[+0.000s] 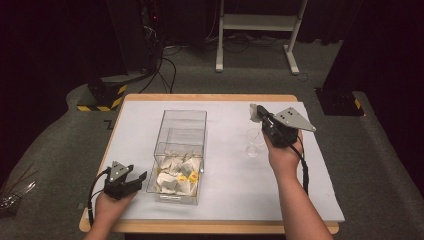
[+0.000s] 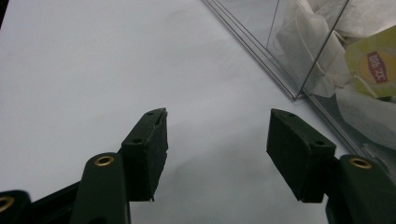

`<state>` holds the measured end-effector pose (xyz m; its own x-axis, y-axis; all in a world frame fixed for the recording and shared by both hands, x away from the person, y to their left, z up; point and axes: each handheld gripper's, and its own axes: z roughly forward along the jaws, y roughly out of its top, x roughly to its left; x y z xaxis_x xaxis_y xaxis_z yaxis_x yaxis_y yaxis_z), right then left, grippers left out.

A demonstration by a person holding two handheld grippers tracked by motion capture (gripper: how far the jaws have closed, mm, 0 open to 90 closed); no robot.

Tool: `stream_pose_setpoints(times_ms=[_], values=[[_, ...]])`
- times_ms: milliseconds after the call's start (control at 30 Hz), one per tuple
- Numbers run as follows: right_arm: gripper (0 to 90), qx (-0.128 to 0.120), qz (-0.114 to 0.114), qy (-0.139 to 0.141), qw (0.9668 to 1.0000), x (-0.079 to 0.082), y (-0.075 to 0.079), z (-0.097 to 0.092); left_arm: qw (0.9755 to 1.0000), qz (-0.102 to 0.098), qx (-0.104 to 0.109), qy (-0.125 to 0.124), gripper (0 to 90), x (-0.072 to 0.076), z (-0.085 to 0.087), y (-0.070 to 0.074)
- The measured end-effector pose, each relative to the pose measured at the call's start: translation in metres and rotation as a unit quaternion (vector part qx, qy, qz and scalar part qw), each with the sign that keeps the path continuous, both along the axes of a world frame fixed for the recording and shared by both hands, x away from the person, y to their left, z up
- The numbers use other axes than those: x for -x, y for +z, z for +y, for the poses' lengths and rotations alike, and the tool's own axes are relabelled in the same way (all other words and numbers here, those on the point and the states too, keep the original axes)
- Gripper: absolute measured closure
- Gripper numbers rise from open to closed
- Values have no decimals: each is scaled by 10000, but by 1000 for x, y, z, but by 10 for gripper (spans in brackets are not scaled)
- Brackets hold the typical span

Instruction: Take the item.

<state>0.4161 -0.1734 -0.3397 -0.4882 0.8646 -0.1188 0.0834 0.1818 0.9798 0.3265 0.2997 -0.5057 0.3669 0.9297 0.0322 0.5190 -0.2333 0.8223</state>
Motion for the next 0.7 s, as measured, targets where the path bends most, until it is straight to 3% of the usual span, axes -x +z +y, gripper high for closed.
stream_pose_setpoints(times_ms=[700], values=[[895, 3, 303, -170, 9994, -19, -18, -6, 10000, -6, 15, -2, 386, 0, 0, 0]])
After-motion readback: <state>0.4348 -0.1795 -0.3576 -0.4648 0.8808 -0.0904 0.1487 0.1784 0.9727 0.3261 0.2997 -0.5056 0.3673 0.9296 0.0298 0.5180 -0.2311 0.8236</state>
